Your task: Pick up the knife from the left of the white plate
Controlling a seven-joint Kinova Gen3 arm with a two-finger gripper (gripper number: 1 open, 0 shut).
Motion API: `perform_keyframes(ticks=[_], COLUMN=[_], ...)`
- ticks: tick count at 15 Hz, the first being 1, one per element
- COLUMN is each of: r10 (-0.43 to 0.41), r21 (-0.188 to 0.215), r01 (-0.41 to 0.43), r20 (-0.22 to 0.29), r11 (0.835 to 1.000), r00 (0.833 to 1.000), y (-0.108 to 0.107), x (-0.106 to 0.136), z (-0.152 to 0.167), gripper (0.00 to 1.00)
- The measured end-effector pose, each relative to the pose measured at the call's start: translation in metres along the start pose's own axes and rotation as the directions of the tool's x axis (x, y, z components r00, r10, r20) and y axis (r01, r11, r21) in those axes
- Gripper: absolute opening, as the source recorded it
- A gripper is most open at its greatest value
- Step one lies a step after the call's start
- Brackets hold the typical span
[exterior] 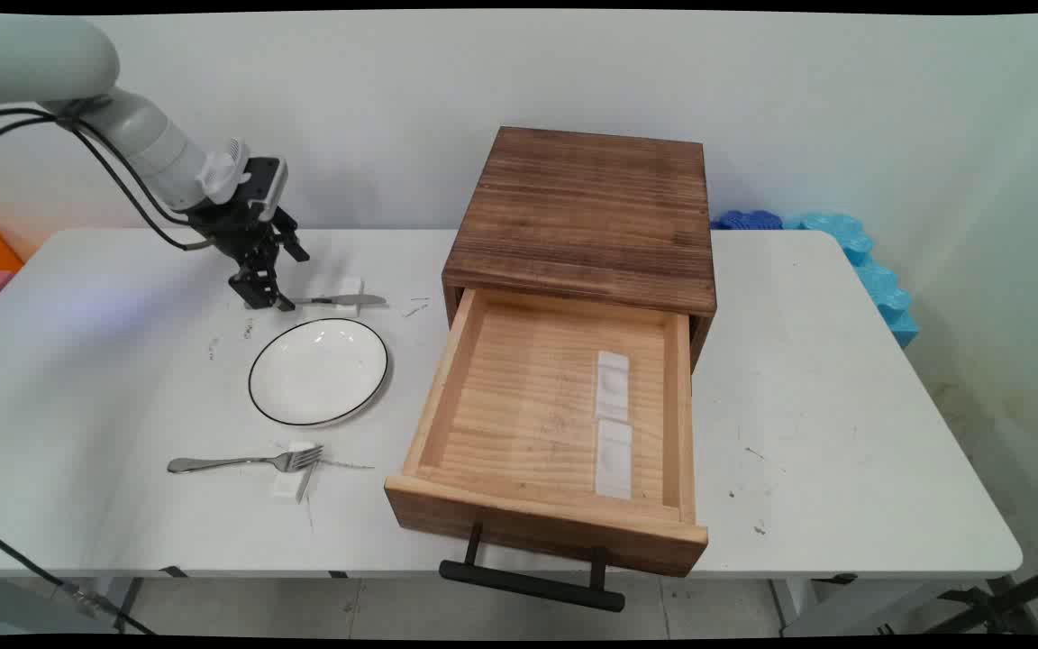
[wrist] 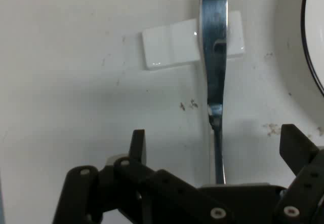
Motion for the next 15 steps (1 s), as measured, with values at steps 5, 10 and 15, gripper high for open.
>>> perform_keyframes(ticks=[5,10,15], r10=[0.048,0.065,0.076], r21=[-0.013,-0.019,-0.021], r01=[-0.048,-0.066,-0.077], r20=[-0.016,-0.028,-0.036], r11=[0.999,0.998,0.997], r00=[0.999,0.997,0.996], y=[-0.007,-0.012,-0.015], x=[-0.002,-0.002,-0.001], z=[0.019,0.031,0.038], gripper=[1.00,1.00,1.00])
